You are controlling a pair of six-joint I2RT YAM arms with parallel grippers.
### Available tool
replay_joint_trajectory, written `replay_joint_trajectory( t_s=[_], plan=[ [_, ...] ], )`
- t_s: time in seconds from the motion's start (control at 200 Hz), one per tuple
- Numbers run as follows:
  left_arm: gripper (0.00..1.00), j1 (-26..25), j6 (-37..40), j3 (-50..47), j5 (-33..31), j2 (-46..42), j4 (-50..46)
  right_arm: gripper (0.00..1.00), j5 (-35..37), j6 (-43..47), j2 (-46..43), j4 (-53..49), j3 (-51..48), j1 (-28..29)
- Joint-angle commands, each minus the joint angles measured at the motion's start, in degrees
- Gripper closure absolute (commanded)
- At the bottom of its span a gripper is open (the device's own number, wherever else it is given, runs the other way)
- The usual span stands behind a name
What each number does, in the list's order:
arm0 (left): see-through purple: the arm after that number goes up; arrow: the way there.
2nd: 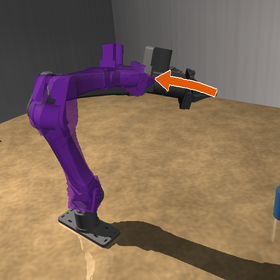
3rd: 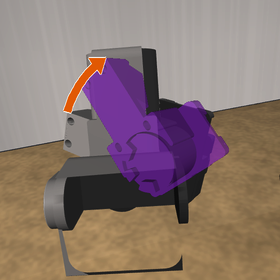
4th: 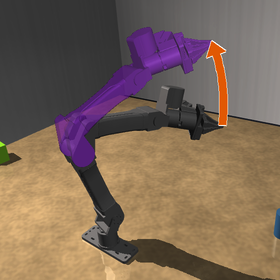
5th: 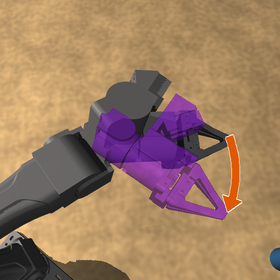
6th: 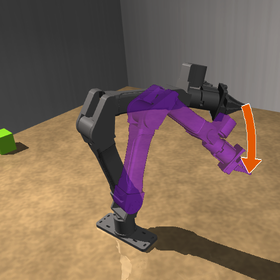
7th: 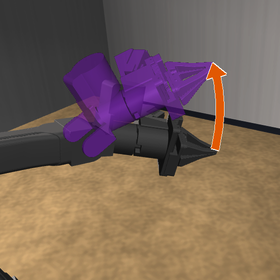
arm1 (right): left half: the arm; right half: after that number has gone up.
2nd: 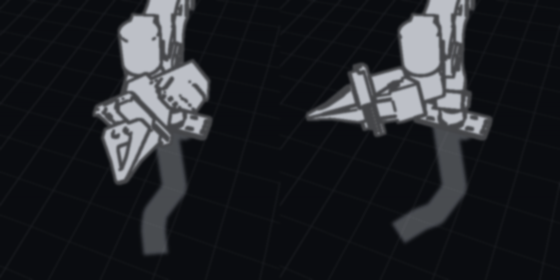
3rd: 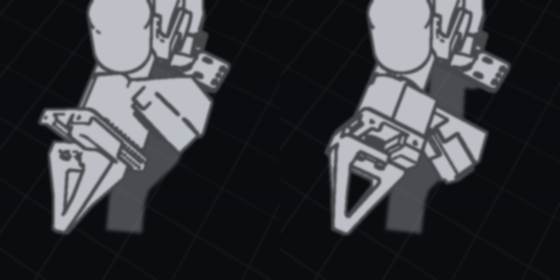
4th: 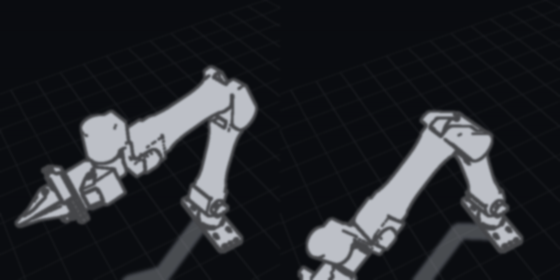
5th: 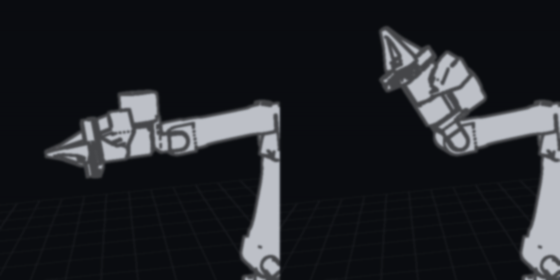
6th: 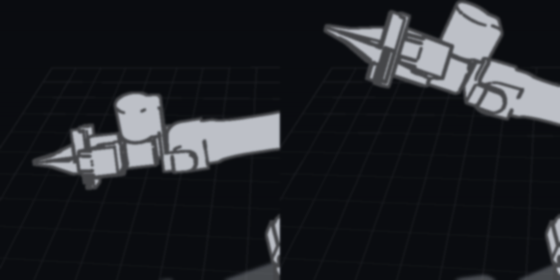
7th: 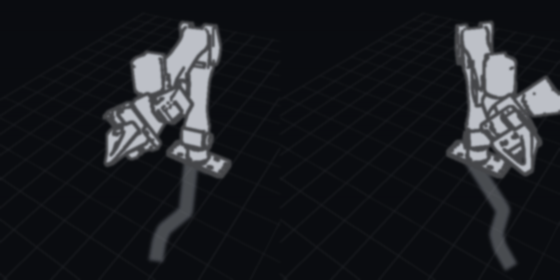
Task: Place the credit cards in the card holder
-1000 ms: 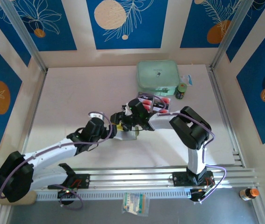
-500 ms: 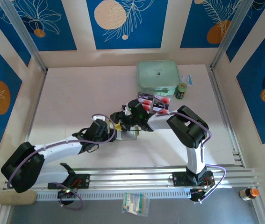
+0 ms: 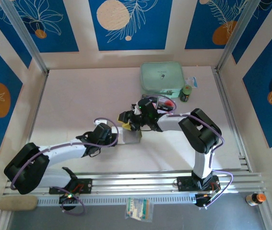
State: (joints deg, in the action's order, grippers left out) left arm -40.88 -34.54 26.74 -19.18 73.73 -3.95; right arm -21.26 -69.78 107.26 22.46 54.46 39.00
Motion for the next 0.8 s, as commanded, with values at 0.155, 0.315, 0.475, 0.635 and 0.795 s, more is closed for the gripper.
replay_joint_trajectory(
  t_s=[0.155, 0.315, 0.475, 0.635, 0.795],
  plan=[
    [0.00, 0.54, -0.49, 1.38, -1.74, 0.45, -1.39, 0.63, -1.95, 2.80, 2.05, -4.88, 1.54, 1.22],
    [0.00, 0.54, -0.40, 1.26, -1.54, 0.45, -1.23, 0.75, -0.54, 3.18, 3.91, -10.54, 4.54, 2.12],
    [0.00, 0.63, -0.18, 1.71, -1.12, -0.04, -1.11, 0.82, 0.42, 1.37, 5.66, -13.52, 5.56, 2.04],
    [0.00, 0.65, 0.25, 2.82, -0.08, -1.10, -1.59, 0.83, 0.64, 0.27, 6.73, -14.94, 6.01, 2.13],
    [0.00, 0.69, 0.78, 4.49, 1.98, -1.19, -1.54, 0.83, 0.69, -0.33, 7.17, -15.00, 5.73, 2.22]
  ],
)
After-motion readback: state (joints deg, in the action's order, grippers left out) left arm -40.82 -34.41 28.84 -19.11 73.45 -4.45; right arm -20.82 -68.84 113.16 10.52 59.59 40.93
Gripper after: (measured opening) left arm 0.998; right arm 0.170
